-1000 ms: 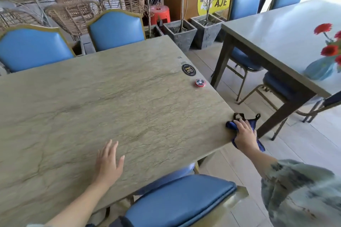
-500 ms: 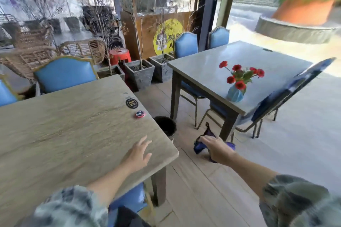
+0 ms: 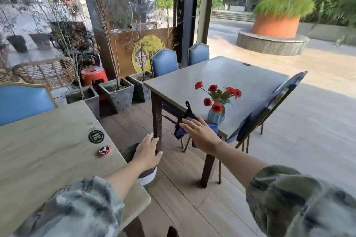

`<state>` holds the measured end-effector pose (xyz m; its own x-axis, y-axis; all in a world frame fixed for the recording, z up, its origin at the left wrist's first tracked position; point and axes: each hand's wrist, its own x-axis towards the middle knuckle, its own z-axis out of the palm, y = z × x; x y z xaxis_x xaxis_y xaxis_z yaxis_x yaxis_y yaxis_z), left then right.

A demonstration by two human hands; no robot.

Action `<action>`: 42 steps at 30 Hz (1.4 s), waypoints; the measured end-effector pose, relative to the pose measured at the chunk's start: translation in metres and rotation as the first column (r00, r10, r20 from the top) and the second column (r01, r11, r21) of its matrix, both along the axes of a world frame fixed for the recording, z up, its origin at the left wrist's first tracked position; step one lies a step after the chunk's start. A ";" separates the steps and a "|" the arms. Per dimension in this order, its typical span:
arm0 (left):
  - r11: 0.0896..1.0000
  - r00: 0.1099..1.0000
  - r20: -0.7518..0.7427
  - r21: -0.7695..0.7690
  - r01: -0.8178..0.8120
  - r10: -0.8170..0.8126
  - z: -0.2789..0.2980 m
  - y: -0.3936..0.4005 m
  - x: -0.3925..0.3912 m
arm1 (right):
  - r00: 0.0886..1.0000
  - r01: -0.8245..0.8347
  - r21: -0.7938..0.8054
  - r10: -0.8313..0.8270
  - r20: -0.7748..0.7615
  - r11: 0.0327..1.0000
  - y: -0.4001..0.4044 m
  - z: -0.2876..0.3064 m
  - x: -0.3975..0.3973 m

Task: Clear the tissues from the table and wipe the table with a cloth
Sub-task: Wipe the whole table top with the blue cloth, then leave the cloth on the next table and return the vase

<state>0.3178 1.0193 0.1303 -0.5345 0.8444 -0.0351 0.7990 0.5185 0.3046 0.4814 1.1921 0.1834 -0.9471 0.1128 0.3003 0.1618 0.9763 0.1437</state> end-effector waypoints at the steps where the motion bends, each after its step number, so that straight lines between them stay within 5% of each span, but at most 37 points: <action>1: 1.000 1.000 0.008 -0.015 -0.010 0.011 -0.005 0.014 -0.011 | 1.000 0.003 -0.001 -0.003 -0.008 1.000 0.010 -0.001 -0.014; 14: 0.983 0.969 0.217 -0.166 -0.082 0.118 -0.089 0.221 -0.188 | 0.977 0.191 -0.171 -0.172 0.124 0.967 0.244 -0.076 -0.234; 25: 0.976 0.941 0.284 -0.162 -0.144 0.186 -0.161 0.314 -0.293 | 0.900 0.428 -0.295 -0.375 0.222 0.854 0.366 -0.154 -0.333; 29: 0.961 0.931 0.287 -0.224 -0.163 0.225 -0.177 0.313 -0.290 | 0.856 0.489 -0.255 -0.403 0.325 0.834 0.369 -0.180 -0.335; 33: 0.958 0.924 0.309 -0.239 -0.155 0.227 -0.176 0.312 -0.272 | 0.799 0.602 -0.313 -0.554 0.234 0.735 0.332 -0.201 -0.325; 42: 0.966 0.912 0.358 -0.225 -0.126 0.202 -0.158 0.305 -0.202 | 0.798 0.480 -0.753 -0.580 0.163 0.449 0.205 -0.201 -0.211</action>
<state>0.1160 1.3248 -0.0273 -0.5799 0.7025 -0.4126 0.5444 0.7109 0.4453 0.2701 1.3975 -0.0172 -0.5923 0.8043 -0.0481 0.6505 0.4421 -0.6176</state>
